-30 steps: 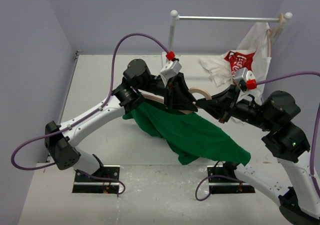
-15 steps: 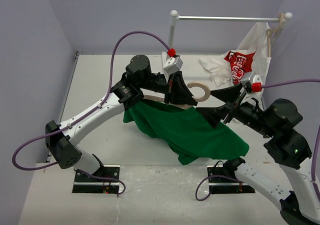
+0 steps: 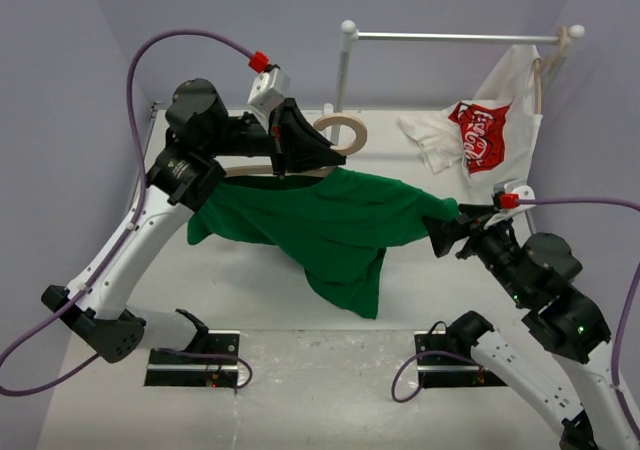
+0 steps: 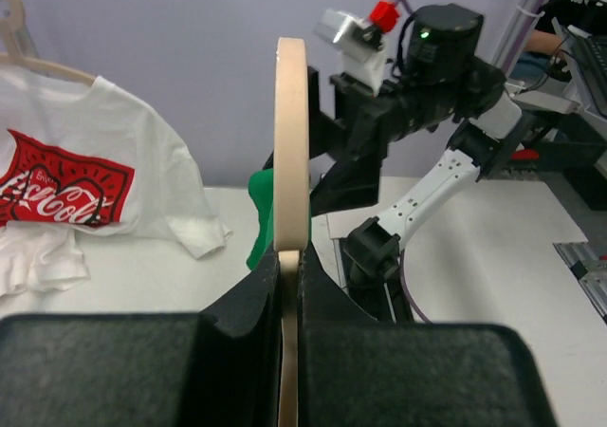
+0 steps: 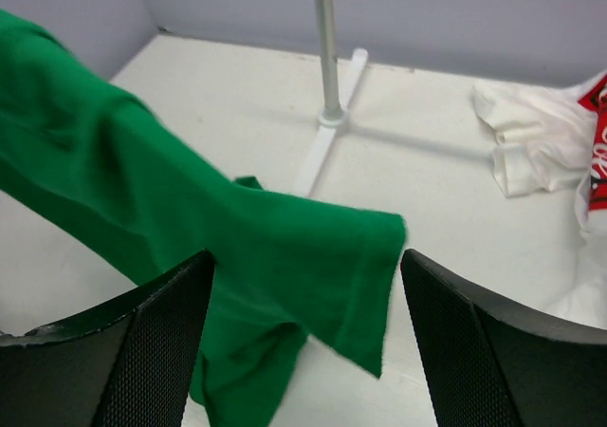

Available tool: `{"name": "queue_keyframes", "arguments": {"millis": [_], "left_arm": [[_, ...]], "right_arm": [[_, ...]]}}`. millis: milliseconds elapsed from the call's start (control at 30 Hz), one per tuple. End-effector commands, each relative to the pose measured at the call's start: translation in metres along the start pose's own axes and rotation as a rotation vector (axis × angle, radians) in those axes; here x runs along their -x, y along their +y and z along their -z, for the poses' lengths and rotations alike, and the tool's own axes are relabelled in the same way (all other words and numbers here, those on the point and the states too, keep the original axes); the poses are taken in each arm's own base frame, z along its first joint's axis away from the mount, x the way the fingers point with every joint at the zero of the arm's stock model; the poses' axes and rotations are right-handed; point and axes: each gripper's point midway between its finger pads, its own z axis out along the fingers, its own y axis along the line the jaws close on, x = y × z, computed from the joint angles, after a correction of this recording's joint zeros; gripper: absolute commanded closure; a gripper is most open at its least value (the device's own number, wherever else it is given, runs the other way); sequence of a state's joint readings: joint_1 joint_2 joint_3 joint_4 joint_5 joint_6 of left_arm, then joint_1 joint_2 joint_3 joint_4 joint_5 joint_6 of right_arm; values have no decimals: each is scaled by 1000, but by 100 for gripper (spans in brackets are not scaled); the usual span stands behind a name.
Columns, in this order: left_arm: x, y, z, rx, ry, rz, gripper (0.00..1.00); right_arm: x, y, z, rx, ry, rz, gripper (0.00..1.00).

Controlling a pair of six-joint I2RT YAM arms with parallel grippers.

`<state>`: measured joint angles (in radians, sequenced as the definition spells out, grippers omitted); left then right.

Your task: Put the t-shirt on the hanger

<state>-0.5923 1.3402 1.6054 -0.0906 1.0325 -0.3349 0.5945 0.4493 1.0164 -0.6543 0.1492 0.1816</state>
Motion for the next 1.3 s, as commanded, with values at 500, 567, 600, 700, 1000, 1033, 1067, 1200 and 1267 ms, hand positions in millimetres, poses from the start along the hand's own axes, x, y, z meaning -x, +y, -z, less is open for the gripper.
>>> {"name": "queue_keyframes", "arguments": {"millis": [500, 567, 600, 700, 1000, 1033, 1067, 1200, 1267], "left_arm": [[67, -19, 29, 216, -78, -153, 100], [71, -19, 32, 240, -84, -163, 100], [72, -19, 33, 247, -86, -167, 100], [74, -20, 35, 255, -86, -176, 100], [79, -25, 44, 286, -89, -209, 100], [79, -26, 44, 289, -89, -211, 100], [80, -26, 45, 292, -90, -214, 100], [83, -28, 47, 297, -97, -221, 100], [85, -29, 49, 303, -104, -223, 100]], "right_arm": [[-43, -41, -20, -216, 29, 4, 100], [-53, -51, -19, -271, 60, -8, 100], [-57, -53, -20, -284, 74, -17, 100], [-61, -57, -22, -298, 96, -38, 100], [-75, -73, -32, -330, 182, -102, 100], [-76, -74, -32, -334, 187, -106, 100], [-77, -74, -33, -330, 191, -109, 100], [-81, -74, -35, -315, 211, -124, 100], [-87, -74, -39, -305, 236, -129, 100]]}}
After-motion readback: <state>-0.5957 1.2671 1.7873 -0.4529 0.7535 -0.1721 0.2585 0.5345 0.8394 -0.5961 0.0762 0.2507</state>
